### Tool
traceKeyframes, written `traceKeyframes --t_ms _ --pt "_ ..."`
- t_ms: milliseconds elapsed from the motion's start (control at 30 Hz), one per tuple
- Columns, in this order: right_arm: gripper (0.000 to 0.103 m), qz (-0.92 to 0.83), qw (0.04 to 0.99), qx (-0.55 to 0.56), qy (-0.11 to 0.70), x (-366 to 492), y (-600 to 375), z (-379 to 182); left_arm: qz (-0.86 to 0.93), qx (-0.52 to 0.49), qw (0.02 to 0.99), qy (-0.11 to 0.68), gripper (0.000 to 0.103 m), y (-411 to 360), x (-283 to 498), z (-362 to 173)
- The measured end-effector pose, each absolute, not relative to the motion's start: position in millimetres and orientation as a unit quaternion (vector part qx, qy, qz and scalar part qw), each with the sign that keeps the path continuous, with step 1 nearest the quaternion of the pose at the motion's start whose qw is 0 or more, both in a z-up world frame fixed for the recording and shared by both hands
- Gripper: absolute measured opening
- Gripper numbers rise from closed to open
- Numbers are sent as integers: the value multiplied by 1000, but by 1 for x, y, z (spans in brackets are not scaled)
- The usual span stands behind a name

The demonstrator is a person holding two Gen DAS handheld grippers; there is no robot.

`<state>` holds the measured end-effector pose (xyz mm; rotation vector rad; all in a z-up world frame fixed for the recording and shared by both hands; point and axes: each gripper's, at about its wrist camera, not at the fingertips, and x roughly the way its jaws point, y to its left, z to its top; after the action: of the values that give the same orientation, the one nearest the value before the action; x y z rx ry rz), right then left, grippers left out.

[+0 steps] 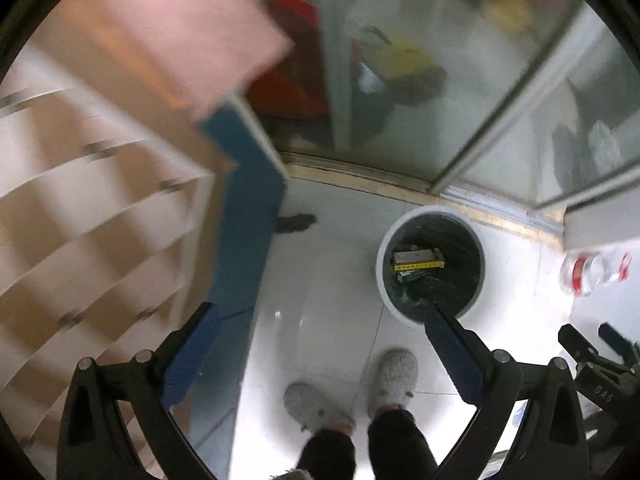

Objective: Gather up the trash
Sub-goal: 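Move both tools back over the counter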

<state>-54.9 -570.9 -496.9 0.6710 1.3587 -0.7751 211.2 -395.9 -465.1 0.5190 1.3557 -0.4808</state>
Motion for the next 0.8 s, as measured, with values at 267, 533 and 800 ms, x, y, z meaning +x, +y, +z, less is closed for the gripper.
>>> traceKeyframes --t_ms 267,533,800 --pt "103 -290 706 283 581 -2 -513 -311 -142 99 788 591 103 -265 254 -266" --pt "103 -142 782 227 563 134 -378 -170 16 18 813 582 103 -49 289 -211" --pt "103 -16 795 162 585 256 -240 -158 105 -110 766 624 82 105 302 -277"
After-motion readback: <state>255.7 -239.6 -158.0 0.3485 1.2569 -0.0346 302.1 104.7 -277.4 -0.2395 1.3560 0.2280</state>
